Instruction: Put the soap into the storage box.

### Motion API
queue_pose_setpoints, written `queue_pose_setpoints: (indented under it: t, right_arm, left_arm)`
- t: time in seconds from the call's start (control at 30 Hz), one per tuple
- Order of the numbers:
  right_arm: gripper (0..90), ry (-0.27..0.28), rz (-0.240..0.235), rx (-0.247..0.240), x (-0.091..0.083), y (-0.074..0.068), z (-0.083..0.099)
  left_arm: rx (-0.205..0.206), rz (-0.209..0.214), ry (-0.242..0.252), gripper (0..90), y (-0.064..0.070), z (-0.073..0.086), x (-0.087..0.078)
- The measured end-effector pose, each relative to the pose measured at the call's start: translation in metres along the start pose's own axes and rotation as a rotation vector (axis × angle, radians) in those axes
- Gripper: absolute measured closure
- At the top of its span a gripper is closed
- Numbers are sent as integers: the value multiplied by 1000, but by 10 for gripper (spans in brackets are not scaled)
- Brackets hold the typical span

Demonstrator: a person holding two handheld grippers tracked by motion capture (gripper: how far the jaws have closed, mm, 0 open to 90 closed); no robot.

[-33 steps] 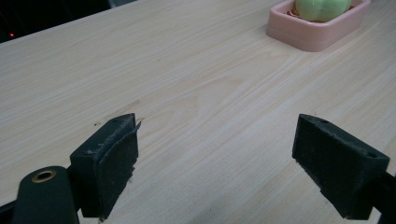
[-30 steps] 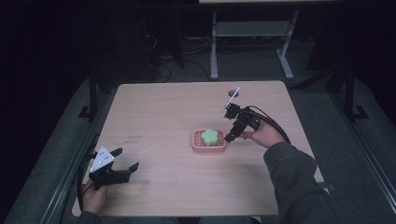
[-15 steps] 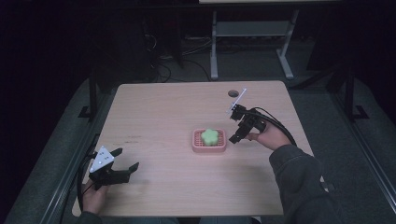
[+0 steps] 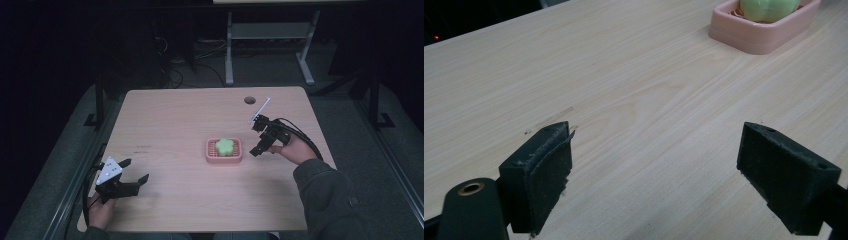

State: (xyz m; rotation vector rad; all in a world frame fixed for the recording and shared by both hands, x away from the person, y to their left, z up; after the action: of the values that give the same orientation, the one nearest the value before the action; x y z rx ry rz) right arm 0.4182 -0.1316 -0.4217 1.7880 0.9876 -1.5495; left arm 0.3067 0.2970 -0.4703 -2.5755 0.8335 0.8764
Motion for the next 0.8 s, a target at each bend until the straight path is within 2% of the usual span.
queue_pose_setpoints:
  t: [0.23, 0.8]
  right_arm:
    - [228, -5, -2, 15, 3, 2, 11]
    - [229, 15, -16, 62, 6, 3, 51]
  left_arm:
    - [3, -1, -1, 141, 0, 0, 0]
    - [5, -1, -1, 141, 0, 0, 1]
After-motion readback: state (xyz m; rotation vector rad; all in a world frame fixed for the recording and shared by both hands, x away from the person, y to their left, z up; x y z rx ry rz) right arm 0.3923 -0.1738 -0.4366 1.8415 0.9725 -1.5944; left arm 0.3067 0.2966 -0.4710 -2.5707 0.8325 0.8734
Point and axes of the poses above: each handheld gripper's, and its own axes: x roughly forward along the jaws, z roughly out of its underside, y roughly to its right, the point moved 5 cm from there along x, roughly forward along the jaws, and after that the axes turned 10 degrees about -y, right-handed, at the moved point
